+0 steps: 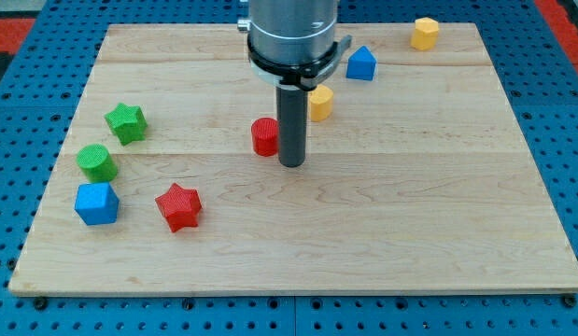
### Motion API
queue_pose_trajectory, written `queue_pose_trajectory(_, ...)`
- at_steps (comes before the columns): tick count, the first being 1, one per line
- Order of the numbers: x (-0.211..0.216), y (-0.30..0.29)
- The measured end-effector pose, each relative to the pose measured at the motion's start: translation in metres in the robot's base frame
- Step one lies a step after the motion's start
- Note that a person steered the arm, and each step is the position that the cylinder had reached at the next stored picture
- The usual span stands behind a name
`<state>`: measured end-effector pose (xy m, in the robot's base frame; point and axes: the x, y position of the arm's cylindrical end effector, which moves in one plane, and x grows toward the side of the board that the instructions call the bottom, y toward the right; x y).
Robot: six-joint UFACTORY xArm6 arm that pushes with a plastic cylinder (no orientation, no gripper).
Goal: Slide the red star a bit up
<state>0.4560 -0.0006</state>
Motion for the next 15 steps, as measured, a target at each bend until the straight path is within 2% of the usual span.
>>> queue_pose_trajectory(2, -0.002, -0.01)
queue_pose_trajectory(3, -0.029, -0.022)
queue_pose_trajectory(4, -0.021, -0.013)
queue_pose_trajectory(5, 0.049, -0.02)
queue_pose_trajectory(6, 0.115, -0.055)
queue_pose_trajectory(7, 0.081, -0.117)
queue_pose_trajectory(8, 0.101, -0.123)
queue_pose_trajectory(9, 0.11, -0.163)
queue_pose_trajectory(10, 0.077, -0.194)
queue_pose_trajectory(11, 0.047, -0.18)
queue_pose_trajectory(12, 0.042, -0.146)
queue_pose_trajectory(13, 0.027, -0.157)
queue_pose_trajectory(14, -0.036, -0.157)
queue_pose_trajectory(15, -0.06, -0.103)
